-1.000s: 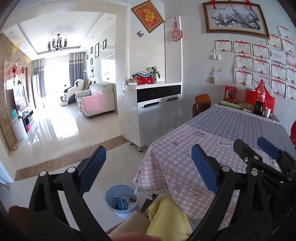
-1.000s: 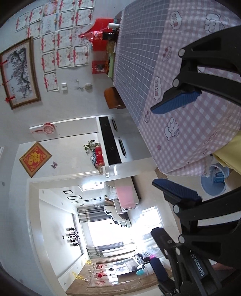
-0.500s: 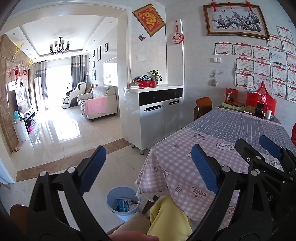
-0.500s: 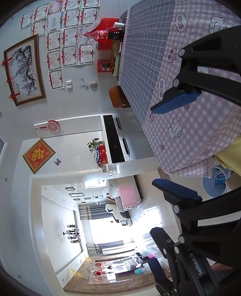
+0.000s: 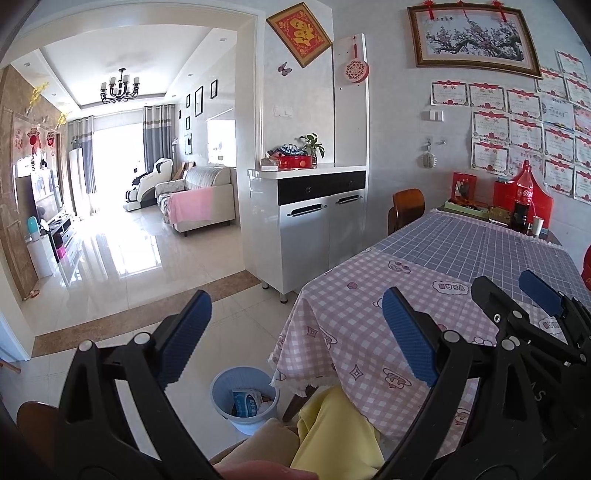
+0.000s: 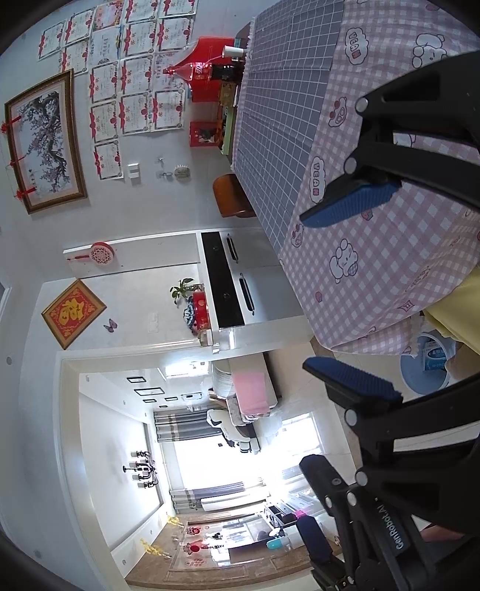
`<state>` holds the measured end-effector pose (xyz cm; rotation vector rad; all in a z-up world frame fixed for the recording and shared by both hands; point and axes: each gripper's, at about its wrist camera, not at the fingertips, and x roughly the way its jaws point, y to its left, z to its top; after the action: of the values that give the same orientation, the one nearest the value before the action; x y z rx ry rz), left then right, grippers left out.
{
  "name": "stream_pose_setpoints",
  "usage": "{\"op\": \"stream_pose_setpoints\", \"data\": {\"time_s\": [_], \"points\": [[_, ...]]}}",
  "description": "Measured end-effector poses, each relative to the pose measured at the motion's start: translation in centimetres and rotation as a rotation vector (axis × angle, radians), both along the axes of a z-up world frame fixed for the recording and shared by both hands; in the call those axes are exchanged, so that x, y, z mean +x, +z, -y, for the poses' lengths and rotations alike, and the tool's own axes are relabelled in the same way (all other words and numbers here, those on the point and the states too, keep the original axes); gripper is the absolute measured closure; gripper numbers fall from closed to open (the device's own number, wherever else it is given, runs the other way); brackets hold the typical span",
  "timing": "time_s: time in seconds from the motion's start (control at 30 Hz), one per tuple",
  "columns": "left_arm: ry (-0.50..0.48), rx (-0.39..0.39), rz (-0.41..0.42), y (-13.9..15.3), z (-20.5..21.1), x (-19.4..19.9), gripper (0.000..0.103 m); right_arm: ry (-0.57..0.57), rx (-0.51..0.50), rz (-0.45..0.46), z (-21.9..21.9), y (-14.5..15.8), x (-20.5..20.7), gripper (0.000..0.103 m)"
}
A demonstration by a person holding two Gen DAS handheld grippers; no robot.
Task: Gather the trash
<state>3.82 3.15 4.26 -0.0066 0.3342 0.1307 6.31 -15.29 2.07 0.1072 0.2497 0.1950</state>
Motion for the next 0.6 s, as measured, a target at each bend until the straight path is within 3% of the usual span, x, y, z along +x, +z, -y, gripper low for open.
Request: {"op": "stream_pose_setpoints", "data": {"time_s": [0.6], "points": [[0.017, -0.007, -0.011, -0.14, -0.16, 0.22, 0.010, 0.001, -0.003, -0.006, 0.29, -0.07, 0.28, 0.032]]}}
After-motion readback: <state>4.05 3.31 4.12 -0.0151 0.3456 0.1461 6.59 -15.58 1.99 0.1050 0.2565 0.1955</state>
